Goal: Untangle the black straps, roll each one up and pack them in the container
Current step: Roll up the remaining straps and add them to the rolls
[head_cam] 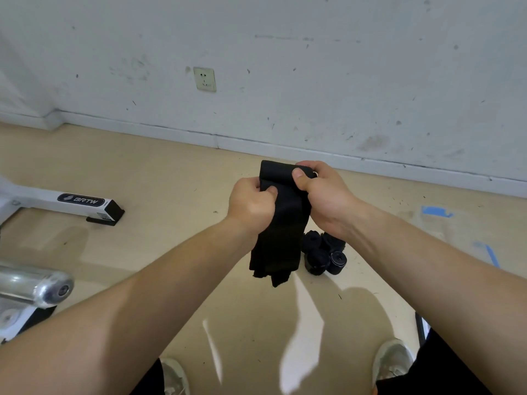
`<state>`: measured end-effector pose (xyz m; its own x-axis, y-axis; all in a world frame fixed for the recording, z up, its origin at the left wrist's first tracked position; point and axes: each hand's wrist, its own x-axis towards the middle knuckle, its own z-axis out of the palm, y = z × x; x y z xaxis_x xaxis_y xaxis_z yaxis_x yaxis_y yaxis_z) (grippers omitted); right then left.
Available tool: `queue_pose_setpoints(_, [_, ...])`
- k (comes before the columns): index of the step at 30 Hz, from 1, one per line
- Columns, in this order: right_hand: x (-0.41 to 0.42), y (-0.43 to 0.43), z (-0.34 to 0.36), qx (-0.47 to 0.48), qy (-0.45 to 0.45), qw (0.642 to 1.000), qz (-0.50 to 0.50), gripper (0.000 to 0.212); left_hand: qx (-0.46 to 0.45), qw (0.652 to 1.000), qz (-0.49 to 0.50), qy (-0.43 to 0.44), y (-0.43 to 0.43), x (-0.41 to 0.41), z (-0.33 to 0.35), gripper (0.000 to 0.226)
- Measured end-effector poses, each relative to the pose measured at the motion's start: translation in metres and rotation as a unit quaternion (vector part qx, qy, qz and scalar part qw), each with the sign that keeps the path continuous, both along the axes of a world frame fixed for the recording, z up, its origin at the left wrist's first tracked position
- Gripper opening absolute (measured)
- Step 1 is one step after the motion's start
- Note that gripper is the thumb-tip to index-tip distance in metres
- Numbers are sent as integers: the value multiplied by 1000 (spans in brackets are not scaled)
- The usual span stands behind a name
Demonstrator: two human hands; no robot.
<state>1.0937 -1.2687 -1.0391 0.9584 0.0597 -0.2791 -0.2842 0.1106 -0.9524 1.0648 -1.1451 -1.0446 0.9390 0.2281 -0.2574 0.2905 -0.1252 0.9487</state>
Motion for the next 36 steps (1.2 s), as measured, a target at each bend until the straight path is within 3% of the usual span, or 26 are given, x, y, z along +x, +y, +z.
queue_pose_setpoints(12, [-1,-14,10,-132,-111,980,96,25,-197,977,18,79,25,4,29,22])
queue_pose_setpoints(21, [-3,-17,12,-165,-147,971,96,30,-208,973,-43,93,35,1,38,26])
queue_pose_setpoints(24, [-5,-14,10,-179,-152,967,97,29,-130,987,-62,74,32,2,30,39])
queue_pose_setpoints(26, [-7,-10,6,-157,-148,972,87,32,-79,995,-44,45,29,5,24,36])
queue_pose_setpoints(30, [-13,-3,-1,-67,-61,993,72,42,-116,993,14,21,30,11,23,34])
queue_pose_setpoints(32, [-18,4,-3,-108,-55,986,116,26,-141,989,51,12,29,12,25,35])
queue_pose_setpoints(36, [-26,21,-8,-180,-78,971,135,26,-140,984,112,2,22,8,21,30])
